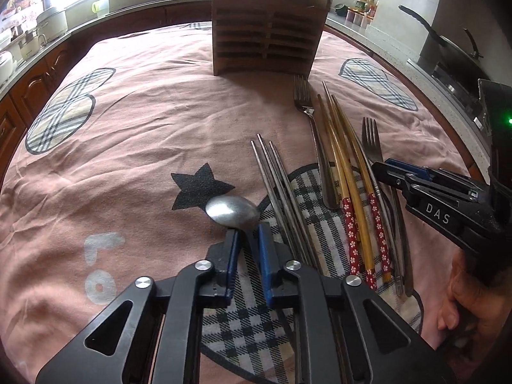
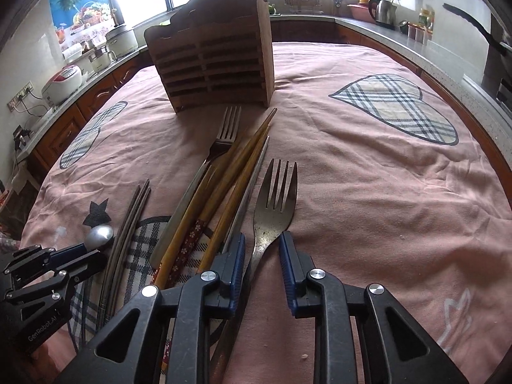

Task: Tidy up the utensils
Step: 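Grasp the silver spoon with the left gripper while the right gripper grasps a silver fork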

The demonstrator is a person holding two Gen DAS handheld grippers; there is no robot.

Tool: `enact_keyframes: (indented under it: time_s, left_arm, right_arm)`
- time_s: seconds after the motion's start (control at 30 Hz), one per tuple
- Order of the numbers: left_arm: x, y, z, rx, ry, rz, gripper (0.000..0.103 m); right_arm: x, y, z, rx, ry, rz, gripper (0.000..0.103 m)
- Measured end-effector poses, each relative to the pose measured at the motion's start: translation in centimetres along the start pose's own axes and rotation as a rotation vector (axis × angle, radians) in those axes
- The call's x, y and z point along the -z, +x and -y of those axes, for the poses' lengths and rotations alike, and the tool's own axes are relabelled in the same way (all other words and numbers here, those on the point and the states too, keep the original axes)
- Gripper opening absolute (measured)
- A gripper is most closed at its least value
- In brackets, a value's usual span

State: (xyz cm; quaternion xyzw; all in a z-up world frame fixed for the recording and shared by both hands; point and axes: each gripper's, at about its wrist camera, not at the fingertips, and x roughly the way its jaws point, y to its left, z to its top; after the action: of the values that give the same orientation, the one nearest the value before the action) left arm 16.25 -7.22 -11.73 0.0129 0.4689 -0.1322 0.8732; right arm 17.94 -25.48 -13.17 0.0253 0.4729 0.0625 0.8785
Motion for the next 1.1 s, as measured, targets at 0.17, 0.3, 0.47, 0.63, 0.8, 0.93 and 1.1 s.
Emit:
enact_keyframes:
  time_s: [0.17,0.3,0.47,0.63,0.8,0.93,1.1]
  left_arm:
    - [-0.1,-0.4,-0.7,0.039,-0.023,0.008,0.004]
    - [-0.3,-1.6,-1.2,0.06,-0.033,0.043,0.004]
    - [-0.6,-3.5,-2.2,0.105,-0.061,0.095,0.002]
    - [-1.1,-5.5,-2.8,0.114,-0.072,0.154,0.002]
    - [-1.7,-7.1,-3.2,0.118,-0.081,0.202,0.002]
    - [-2.2,-8.0,-3.4,0.122,-0.084,0.234,0.002]
    - [-2.8,-8.8,-3.7,0.12,-0.082,0.268,0.002]
  right_arm:
    - [-0.1,-0.5,0.4,-0.027,0.027,0.014,0.009]
    - [-0.4,-1.4,0.5,-0.065,0.044,0.034,0.008]
    - [-1.0,-3.0,0.7,-0.122,0.071,0.08,0.008]
    - [-1.8,-5.1,0.6,-0.154,0.084,0.144,0.008]
    - [-2.5,-6.9,0.3,-0.165,0.077,0.195,0.008]
    - [-3.1,-8.0,0.1,-0.174,0.072,0.226,0.008]
    - [-3.8,-9.2,0.0,-0.169,0.059,0.268,0.0]
